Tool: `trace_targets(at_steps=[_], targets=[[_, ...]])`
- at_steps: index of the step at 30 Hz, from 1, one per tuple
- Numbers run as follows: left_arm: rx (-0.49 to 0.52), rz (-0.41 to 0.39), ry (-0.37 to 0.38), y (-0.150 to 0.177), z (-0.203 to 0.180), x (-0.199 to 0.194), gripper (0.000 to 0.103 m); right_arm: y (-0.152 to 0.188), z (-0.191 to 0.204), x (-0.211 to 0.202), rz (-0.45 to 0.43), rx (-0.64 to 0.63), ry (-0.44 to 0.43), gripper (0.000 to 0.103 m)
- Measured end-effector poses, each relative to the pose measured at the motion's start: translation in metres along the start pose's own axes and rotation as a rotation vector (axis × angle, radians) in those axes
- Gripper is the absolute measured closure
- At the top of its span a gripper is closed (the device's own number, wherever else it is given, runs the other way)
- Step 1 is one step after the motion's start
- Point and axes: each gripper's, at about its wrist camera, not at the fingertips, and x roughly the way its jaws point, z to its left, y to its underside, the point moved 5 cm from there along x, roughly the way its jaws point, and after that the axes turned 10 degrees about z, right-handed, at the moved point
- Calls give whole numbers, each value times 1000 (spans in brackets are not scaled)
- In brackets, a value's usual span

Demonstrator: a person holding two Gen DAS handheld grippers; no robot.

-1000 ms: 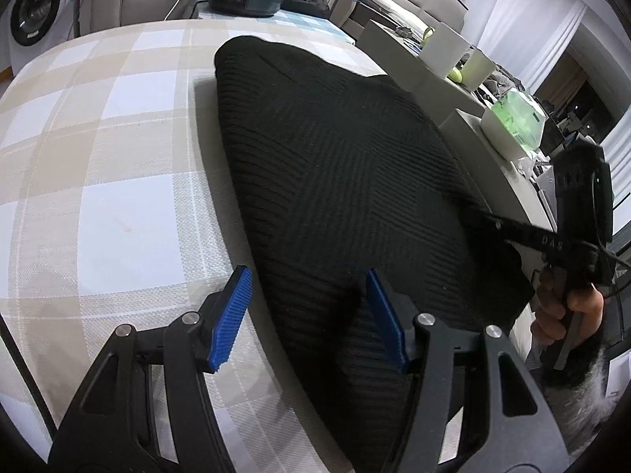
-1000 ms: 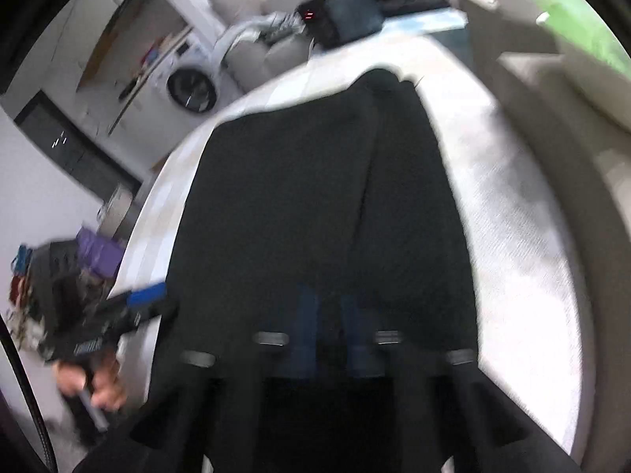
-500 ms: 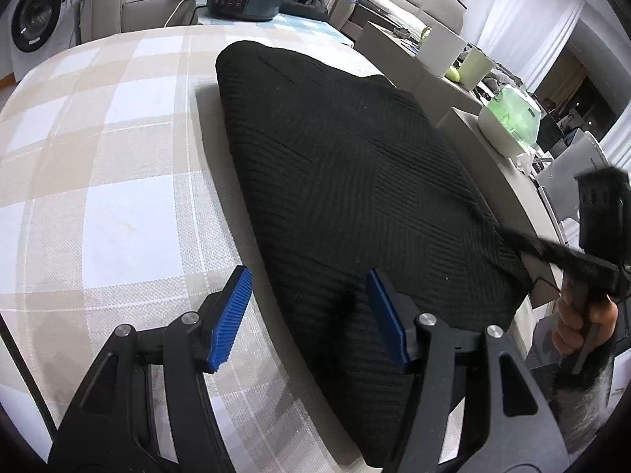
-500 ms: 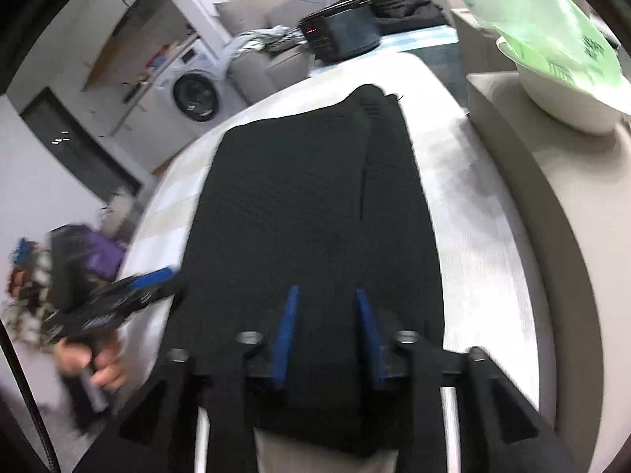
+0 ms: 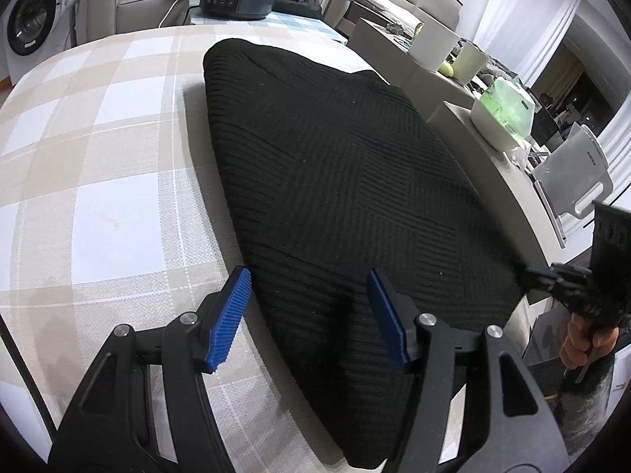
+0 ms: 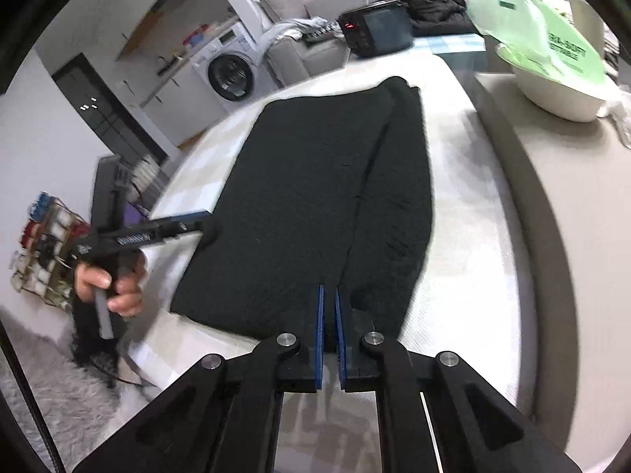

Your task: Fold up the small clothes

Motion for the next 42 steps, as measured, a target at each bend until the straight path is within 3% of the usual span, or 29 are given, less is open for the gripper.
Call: trace_targets(at_steps=[2, 5, 7, 9, 14, 15, 16, 20, 22, 23, 25, 27, 31, 36, 38, 41, 42], targets=[[-5, 5, -2, 0, 2, 1, 45, 3, -9, 20, 72, 20, 95, 98], [-2, 11, -6, 2, 2, 1, 45, 3, -15, 8, 45, 60, 75, 91], [-1, 13, 4, 3, 2, 1, 45, -1, -18, -11, -43, 67, 50, 74], [-5, 16, 5, 2, 2, 4, 45, -6, -20, -17, -82, 81, 48, 64], [-39, 33, 19, 4, 7, 9, 45, -9, -32, 3, -37, 141, 130, 67], [-42, 38, 15, 5, 8, 10, 45, -7, -37, 7, -27, 158, 137, 85], [-42, 39, 11, 6, 9, 10, 45, -5, -38, 13, -3, 172, 129, 93], [-43, 30, 9, 7, 15, 5, 45, 2, -37, 10, 49, 152, 153, 92], [-45, 22, 9, 5, 16, 4, 45, -1, -38, 2, 18, 167, 195, 84], [-46, 18, 10, 4, 17, 4, 45, -9, -38, -6, -30, 174, 190, 83], [-45, 11, 8, 0, 16, 5, 45, -22, -35, -10, -92, 186, 175, 67], [-38, 4, -7, -3, 15, 7, 45, -50, -29, -12, -186, 179, 132, 59], [-42, -15, -14, -14, 13, 9, 45, -105, -18, 11, -203, 145, 65, 59], [-79, -50, -43, -32, 22, 13, 45, -172, -24, 65, -147, 123, 88, 59], [-98, -64, -46, -40, 28, 13, 45, -187, -37, 83, -110, 160, 144, 64], [-122, -70, -54, -48, 39, 16, 45, -198, -45, 94, -85, 148, 148, 71], [-135, -67, -48, -51, 43, 18, 45, -200, -47, 96, -80, 152, 146, 77]])
